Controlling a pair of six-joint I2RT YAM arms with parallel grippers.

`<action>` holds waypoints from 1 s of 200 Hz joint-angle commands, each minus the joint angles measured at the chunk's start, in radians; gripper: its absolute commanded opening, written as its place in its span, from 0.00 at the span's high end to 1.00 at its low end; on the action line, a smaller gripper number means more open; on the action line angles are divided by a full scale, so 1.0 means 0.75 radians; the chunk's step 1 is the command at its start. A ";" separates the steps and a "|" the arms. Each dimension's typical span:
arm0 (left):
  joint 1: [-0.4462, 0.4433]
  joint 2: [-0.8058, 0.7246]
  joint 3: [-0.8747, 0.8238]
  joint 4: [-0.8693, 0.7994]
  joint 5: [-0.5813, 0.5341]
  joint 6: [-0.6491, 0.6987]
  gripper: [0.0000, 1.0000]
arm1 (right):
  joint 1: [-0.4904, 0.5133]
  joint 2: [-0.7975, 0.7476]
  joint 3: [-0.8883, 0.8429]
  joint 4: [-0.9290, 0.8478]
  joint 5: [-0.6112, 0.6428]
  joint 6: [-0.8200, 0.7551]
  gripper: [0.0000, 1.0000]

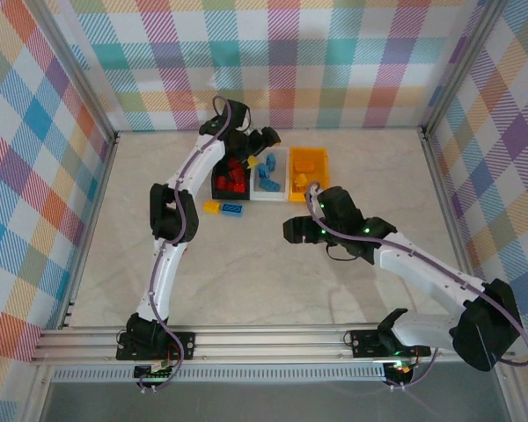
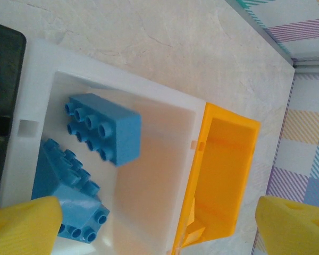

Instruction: Sort the legos into containers by color

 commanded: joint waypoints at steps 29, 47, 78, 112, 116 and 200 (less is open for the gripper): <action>0.020 -0.302 -0.003 -0.437 -0.174 0.297 0.06 | 0.017 0.244 0.155 -0.021 -0.136 -0.023 0.24; 0.073 -0.492 -0.241 -0.587 -0.356 0.416 0.06 | 0.040 0.310 0.193 0.026 -0.156 -0.006 0.24; 0.299 -0.944 -0.941 -0.502 -0.465 0.444 0.06 | 0.085 0.403 0.242 0.082 -0.178 0.010 0.24; 0.469 -1.162 -1.355 -0.442 -0.442 0.472 0.07 | 0.126 0.495 0.304 0.090 -0.204 0.010 0.24; 0.478 -1.170 -1.386 -0.432 -0.443 0.474 0.07 | 0.130 0.504 0.311 0.088 -0.206 0.009 0.24; 0.667 -0.991 -1.614 -0.196 -0.370 0.517 0.09 | 0.152 0.508 0.321 0.059 -0.185 0.008 0.25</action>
